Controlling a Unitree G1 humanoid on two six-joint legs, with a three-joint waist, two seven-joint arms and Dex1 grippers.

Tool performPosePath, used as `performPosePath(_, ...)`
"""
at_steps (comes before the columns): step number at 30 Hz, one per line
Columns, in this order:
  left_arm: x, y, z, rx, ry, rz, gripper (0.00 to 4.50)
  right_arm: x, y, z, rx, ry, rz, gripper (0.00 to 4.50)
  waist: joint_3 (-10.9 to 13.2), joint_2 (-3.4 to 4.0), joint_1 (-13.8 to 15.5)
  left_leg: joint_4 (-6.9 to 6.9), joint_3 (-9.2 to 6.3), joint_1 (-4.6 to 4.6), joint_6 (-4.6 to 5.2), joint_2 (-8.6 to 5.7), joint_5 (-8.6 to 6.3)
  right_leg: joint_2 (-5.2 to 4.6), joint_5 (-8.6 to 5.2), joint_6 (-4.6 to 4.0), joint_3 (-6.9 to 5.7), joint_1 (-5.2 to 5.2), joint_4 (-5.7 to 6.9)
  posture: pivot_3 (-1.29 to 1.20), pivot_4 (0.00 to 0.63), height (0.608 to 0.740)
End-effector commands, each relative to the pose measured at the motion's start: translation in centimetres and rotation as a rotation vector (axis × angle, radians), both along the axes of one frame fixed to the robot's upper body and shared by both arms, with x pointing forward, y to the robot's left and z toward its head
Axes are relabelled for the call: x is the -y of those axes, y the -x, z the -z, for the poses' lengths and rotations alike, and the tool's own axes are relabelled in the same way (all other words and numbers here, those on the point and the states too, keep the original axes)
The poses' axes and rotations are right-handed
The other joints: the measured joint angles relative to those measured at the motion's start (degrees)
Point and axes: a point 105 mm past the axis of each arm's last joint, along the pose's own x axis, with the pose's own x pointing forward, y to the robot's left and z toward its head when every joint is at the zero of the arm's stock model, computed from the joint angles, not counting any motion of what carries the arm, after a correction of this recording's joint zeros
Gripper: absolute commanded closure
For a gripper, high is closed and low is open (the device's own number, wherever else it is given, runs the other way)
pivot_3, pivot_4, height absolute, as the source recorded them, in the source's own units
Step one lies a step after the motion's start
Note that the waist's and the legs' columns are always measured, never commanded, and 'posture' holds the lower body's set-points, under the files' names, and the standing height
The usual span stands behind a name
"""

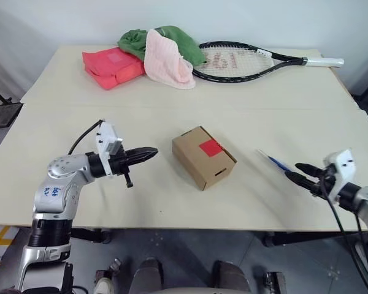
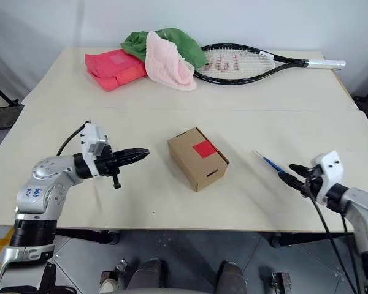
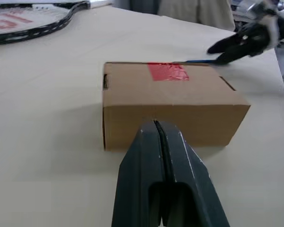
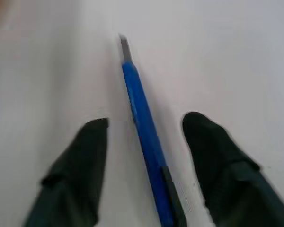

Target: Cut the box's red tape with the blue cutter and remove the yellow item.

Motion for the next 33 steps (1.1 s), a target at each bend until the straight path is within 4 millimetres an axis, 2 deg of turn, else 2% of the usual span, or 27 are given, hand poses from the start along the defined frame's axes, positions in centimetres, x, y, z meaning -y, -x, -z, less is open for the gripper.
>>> performPosePath(1,-0.8,0.4,-0.2,0.037,-0.020,-0.036,4.50,-1.6,1.5,-4.6,0.067,-0.020,-0.145,1.38,0.0,0.00,-0.1,0.00,0.00,0.01,0.00,0.00,0.00,0.00,0.00,0.00,0.00,0.01,-0.01,0.00,0.150,0.740)
performPosePath(2,-0.7,0.5,0.1,0.028,-0.025,-0.040,4.50,-2.2,1.6,-4.7,0.063,-0.013,-0.180,1.50,0.0,-0.01,-0.1,0.00,0.00,0.07,0.00,0.00,0.00,0.00,0.00,0.00,0.02,0.05,0.00,0.00,0.150,0.740)
performPosePath(4,-0.5,0.3,0.6,0.009,-0.024,-0.052,4.50,-3.5,1.2,-4.4,0.057,0.011,-0.219,2.03,0.0,-0.06,-0.2,-0.12,0.00,0.31,0.00,0.00,0.00,0.01,0.00,0.00,0.03,0.21,-0.01,0.00,0.150,0.740)
performPosePath(7,0.7,-0.2,1.8,-0.025,-0.028,-0.074,4.50,-6.9,-1.4,-3.2,0.087,0.063,-0.261,3.07,0.0,-0.07,-0.3,-0.14,0.05,0.57,-0.02,0.00,-0.01,0.01,0.00,-0.01,0.09,0.41,-0.05,0.00,0.150,0.740)
performPosePath(11,2.0,-1.1,3.0,-0.068,-0.036,-0.102,4.50,-9.7,-4.8,-2.3,0.141,0.106,-0.248,4.43,0.0,-0.05,-0.1,-0.21,0.12,0.61,-0.02,0.00,-0.01,0.01,0.00,-0.01,0.17,0.35,0.00,0.00,0.150,0.740)
performPosePath(14,3.2,-1.9,3.9,-0.109,-0.054,-0.120,4.50,-11.9,-6.7,-0.9,0.149,0.136,-0.282,4.48,0.0,-0.05,0.0,-0.24,0.14,0.58,-0.03,0.00,-0.01,0.01,0.00,0.00,0.15,0.34,-0.04,0.00,0.150,0.740)
performPosePath(17,4.0,-2.4,3.9,-0.107,-0.050,-0.119,4.50,-14.1,-6.7,0.1,0.121,0.117,-0.373,4.48,0.0,-0.05,-0.1,-0.25,0.14,0.59,-0.03,0.00,-0.01,0.01,0.00,0.00,0.14,0.34,0.00,0.00,0.150,0.740)
performPosePath(20,4.9,-2.8,3.6,-0.103,-0.042,-0.103,4.50,-16.2,-5.4,0.9,0.069,0.077,-0.479,4.48,0.0,-0.05,-0.4,-0.31,0.14,0.60,-0.04,0.00,0.00,0.02,0.00,0.00,0.14,0.29,0.03,0.00,0.150,0.740)
performPosePath(25,5.5,-2.4,3.8,-0.131,-0.053,-0.052,4.50,-17.6,-2.5,1.8,-0.020,0.095,-0.603,4.48,0.0,-0.04,-0.3,-0.33,0.14,0.61,-0.04,0.00,0.00,0.02,0.00,0.00,0.15,0.28,0.06,0.00,0.150,0.740)
performPosePath(33,4.8,0.1,4.9,-0.232,-0.088,0.052,4.50,-19.0,-0.3,1.7,-0.071,0.110,-0.593,4.48,0.0,-0.04,-0.4,-0.37,0.15,0.61,-0.04,0.00,0.00,0.02,-0.01,-0.01,0.17,0.23,0.08,0.00,0.150,0.740)
